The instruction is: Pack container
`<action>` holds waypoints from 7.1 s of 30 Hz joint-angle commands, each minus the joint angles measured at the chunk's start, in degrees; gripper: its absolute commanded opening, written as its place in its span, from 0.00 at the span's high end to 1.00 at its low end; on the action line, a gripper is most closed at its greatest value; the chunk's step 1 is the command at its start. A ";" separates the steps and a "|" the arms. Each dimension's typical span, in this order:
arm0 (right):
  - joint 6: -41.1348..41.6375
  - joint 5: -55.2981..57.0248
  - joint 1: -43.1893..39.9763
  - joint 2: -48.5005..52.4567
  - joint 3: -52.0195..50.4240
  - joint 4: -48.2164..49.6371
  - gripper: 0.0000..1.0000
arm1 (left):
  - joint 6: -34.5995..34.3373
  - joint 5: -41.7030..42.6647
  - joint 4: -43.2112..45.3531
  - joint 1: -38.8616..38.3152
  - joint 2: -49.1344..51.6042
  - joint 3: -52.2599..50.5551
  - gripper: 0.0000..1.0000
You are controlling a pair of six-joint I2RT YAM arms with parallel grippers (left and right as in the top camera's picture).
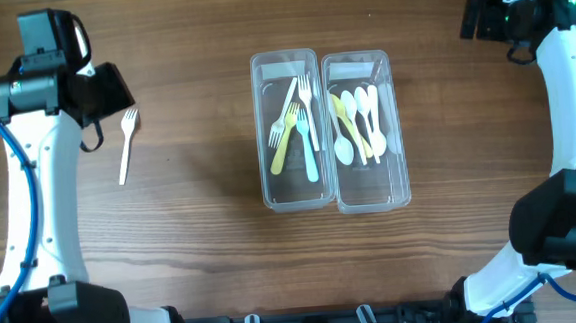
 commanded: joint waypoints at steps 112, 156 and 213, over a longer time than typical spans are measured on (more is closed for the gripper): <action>-0.68 0.37 0.20 -0.74 0.59 0.13 0.00 | 7.37 5.95 12.98 0.33 11.32 -3.28 0.96; -0.70 0.37 0.20 -0.74 0.59 0.13 0.00 | -6.29 23.23 16.55 -32.74 7.82 -3.30 0.50; -0.70 0.37 0.20 -0.74 0.59 0.13 0.00 | -6.29 7.37 23.10 2.97 -2.60 -1.51 0.00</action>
